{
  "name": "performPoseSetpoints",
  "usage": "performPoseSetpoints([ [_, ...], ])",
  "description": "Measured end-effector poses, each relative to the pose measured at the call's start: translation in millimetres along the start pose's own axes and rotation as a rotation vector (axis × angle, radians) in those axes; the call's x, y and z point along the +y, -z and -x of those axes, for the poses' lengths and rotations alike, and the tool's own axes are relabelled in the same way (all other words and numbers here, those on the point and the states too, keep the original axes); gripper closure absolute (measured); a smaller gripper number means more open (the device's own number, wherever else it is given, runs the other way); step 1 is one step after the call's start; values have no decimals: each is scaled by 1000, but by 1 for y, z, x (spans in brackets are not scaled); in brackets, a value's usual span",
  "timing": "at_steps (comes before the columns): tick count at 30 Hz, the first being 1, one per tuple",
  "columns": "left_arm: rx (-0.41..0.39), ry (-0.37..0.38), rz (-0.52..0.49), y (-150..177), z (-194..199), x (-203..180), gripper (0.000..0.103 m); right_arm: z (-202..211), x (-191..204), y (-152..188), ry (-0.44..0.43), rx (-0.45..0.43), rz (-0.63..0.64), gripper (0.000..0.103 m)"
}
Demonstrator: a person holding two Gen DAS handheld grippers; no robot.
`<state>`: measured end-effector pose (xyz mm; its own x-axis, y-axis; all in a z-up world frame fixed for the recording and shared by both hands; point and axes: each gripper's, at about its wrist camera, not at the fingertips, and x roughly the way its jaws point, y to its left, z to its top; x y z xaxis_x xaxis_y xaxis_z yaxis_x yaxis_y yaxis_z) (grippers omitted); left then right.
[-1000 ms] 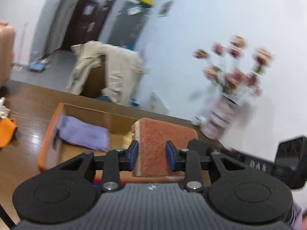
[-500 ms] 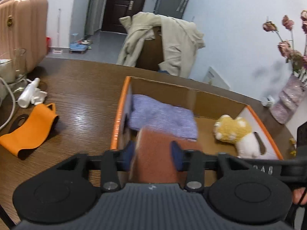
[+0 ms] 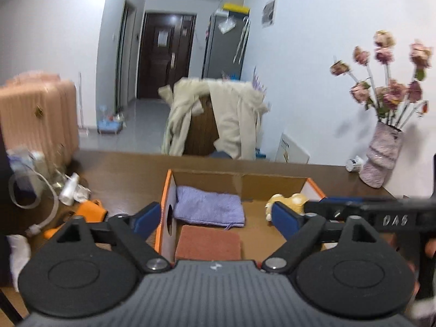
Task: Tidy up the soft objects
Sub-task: 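Lower the sponge block into the cardboard box and open both tools, then grasp the white round sponge with the left tool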
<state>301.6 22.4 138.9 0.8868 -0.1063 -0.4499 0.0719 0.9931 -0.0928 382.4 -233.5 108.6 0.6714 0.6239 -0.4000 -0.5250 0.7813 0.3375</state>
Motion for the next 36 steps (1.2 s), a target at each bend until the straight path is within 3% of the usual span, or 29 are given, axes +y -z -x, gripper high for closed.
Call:
performPoseSetpoints([
  [3, -52, -48, -60, 8, 43, -19, 3, 48, -1, 4, 45, -52, 70, 28],
  [8, -148, -69, -128, 43, 105, -42, 0, 115, -5, 30, 118, -81, 140, 21],
  [13, -154, -52, -141, 102, 141, -55, 0, 163, -4, 80, 194, -134, 195, 13],
  [16, -135, -56, -150, 141, 149, -57, 0, 179, 2, 115, 199, -122, 199, 12],
  [22, 38, -80, -57, 190, 132, -44, 0, 187, 14, 169, 158, -58, 150, 12],
  [28, 80, -104, -52, 201, 119, -33, 0, 181, 16, 180, 199, -28, 140, 12],
  [36, 128, -56, -76, 207, 104, -35, 3, 155, 20, 173, 159, 12, 144, 12],
])
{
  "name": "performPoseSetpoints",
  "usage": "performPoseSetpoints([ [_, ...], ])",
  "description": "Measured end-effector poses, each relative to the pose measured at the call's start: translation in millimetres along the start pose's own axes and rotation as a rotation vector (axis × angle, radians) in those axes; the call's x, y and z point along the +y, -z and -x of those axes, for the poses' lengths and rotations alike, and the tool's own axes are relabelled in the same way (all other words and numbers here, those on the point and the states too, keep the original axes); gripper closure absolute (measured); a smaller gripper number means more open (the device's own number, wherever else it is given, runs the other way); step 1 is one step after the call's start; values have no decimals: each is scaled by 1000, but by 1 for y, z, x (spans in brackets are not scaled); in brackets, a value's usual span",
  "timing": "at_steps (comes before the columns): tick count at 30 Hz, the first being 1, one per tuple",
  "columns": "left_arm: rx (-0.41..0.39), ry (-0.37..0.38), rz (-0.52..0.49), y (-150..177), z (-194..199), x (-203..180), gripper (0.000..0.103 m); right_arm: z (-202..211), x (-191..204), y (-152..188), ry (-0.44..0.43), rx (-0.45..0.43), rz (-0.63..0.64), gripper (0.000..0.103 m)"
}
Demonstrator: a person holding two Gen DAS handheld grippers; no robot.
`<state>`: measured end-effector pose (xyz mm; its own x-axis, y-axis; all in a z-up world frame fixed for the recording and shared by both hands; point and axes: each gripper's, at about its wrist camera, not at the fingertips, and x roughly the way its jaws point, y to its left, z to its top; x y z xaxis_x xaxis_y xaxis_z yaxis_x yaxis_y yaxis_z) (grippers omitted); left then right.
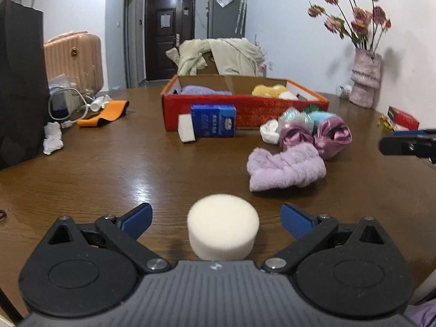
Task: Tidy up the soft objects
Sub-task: 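Grasp the white round sponge with the left tool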
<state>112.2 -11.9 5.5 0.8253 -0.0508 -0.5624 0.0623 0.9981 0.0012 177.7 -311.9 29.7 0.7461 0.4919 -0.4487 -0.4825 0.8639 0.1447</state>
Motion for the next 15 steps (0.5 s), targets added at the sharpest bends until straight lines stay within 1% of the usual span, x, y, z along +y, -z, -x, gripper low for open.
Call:
performPoseSetpoints([
  [1, 17, 3, -16, 1, -4, -2, 7, -5, 2, 0, -9, 9, 5, 12],
  [2, 42, 4, -36, 1, -9, -3, 15, -10, 4, -1, -17, 16, 10, 12],
  [3, 59, 1, -49, 2, -13, -3, 29, -14, 6, -1, -25, 24, 15, 12],
  [5, 79, -15, -54, 2, -20, -2, 43, -25, 10, -3, -39, 41, 18, 13],
  [11, 45, -34, 2, -15, -38, 17, 44, -59, 23, -14, -89, 78, 35, 14],
  [15, 33, -68, 42, -34, -54, 37, 44, -83, 34, -27, -133, 80, 41, 19],
])
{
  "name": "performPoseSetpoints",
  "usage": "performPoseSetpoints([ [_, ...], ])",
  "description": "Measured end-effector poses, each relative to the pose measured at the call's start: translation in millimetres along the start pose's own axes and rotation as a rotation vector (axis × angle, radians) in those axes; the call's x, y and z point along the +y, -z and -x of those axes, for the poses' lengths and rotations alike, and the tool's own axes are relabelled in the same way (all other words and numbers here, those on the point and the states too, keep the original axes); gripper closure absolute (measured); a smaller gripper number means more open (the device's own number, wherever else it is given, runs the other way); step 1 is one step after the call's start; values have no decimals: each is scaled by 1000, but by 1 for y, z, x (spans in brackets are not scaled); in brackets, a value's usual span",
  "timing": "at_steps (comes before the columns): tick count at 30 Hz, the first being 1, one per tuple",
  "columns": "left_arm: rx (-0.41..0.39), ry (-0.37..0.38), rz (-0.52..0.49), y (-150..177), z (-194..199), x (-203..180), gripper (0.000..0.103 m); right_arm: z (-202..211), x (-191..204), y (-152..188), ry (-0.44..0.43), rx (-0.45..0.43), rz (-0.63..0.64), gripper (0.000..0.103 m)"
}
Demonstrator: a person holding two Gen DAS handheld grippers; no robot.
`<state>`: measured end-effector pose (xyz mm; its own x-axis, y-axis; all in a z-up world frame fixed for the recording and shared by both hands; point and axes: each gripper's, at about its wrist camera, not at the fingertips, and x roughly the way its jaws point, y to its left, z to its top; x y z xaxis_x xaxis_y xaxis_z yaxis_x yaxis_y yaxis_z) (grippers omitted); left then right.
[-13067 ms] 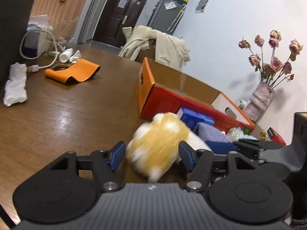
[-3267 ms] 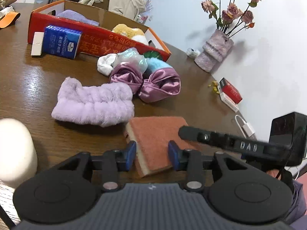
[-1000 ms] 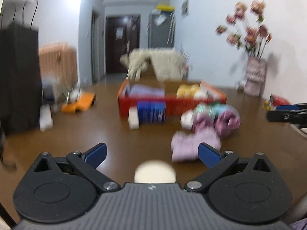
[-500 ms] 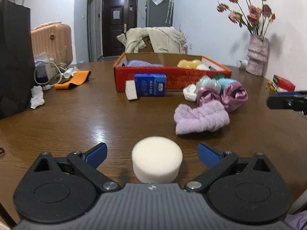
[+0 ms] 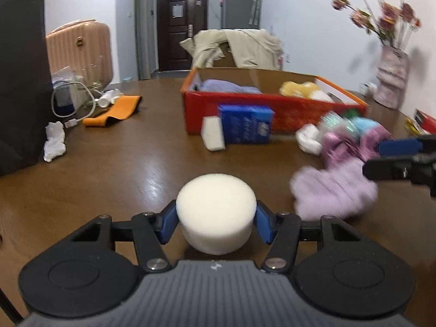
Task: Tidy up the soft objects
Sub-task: 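Grasp the white round sponge with the left tool, then carry the white round sponge over the cardboard box and open the left tool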
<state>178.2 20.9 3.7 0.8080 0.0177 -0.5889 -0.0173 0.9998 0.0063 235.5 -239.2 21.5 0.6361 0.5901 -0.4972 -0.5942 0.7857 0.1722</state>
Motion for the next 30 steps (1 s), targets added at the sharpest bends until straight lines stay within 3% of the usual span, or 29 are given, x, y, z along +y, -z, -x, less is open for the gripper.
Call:
performPoseSetpoints([
  [11, -17, 17, -10, -56, -46, 53, 44, -80, 33, -41, -14, 34, 1, 36],
  [13, -35, 33, -22, -67, -55, 64, 44, -94, 44, -45, 5, 46, 18, 43],
  [17, -66, 98, -39, -80, -74, 83, 44, -128, 67, -51, 70, 85, 36, 47],
  [23, -27, 207, 88, -78, -110, 119, 44, -177, 91, -56, 149, 137, 19, 60],
  [26, 18, 179, 114, -73, -117, 125, 44, -189, 95, -58, 202, 140, 3, 63],
  [30, 28, 200, 150, -72, -118, 130, 44, -198, 96, -60, 262, 119, -19, 86],
])
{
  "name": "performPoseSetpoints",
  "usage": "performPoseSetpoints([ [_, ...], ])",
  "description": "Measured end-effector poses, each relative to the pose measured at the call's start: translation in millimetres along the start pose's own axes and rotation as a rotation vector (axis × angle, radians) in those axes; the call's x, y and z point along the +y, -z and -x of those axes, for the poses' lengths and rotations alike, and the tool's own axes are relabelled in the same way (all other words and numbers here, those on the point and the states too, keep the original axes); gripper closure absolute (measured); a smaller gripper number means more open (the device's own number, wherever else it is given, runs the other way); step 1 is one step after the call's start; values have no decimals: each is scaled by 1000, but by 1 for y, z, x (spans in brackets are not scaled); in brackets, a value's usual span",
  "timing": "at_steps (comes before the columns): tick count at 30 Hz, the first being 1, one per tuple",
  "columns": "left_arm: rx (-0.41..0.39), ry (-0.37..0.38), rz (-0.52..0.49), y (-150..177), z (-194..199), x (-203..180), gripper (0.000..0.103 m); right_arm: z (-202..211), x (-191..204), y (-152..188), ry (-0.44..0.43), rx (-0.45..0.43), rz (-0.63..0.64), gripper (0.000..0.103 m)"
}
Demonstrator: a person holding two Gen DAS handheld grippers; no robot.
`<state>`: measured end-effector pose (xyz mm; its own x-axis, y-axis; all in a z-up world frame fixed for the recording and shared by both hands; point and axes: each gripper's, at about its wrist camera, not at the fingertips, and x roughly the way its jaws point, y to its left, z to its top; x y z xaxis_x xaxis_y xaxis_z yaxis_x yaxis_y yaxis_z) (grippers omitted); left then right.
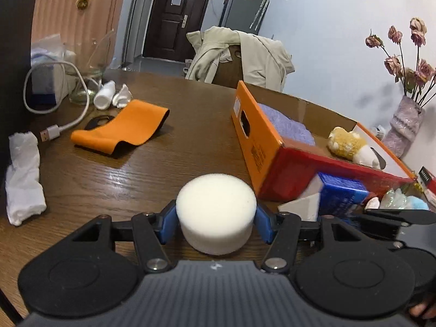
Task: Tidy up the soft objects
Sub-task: 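Carry the white round sponge over the cardboard box and open the left tool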
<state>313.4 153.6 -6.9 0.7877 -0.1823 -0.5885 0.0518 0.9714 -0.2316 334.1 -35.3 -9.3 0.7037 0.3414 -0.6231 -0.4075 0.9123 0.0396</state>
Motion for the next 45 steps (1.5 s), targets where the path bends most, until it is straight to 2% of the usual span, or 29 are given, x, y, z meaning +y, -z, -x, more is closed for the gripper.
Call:
performPoseSetpoints([
  [5, -15, -3, -18, 1, 4, -4, 44, 6, 1, 1, 3, -21, -16, 86],
  [10, -96, 22, -73, 5, 19, -16, 45, 55, 1, 6, -43, -96, -23, 86],
  [13, -92, 8, -88, 8, 34, -30, 45, 99, -15, 12, -40, -151, -46, 86],
  [18, -157, 103, -123, 13, 91, -68, 45, 154, -49, 26, 26, -208, -75, 86],
  [21, -200, 131, -157, 15, 110, -91, 45, 172, -68, 31, 41, -224, -87, 86],
  [25, -196, 146, -156, 4, 103, -117, 45, 175, -96, 28, 16, -230, -84, 86],
  [29, -176, 111, -227, -29, 75, -151, 44, 165, -136, -1, -30, -272, -48, 86],
  [31, -166, 81, -280, -51, 52, -169, 44, 151, -155, -27, -66, -284, -19, 86],
  [34, -97, 63, -298, -86, 4, -190, 44, 118, -185, -73, -80, -263, 33, 86],
  [36, -64, 32, -316, -105, -29, -202, 44, 84, -208, -105, -117, -209, 26, 85],
  [38, -18, 33, -332, -119, -64, -211, 43, 50, -225, -129, -155, -152, 12, 85],
  [40, 45, 5, -319, -131, -103, -216, 43, 13, -241, -147, -188, -77, -24, 85],
  [43, 94, -16, -327, -135, -144, -220, 43, -35, -257, -161, -186, 0, -69, 84],
  [45, 120, -19, -315, -135, -161, -218, 32, -58, -262, -165, -194, 38, -93, 83],
])
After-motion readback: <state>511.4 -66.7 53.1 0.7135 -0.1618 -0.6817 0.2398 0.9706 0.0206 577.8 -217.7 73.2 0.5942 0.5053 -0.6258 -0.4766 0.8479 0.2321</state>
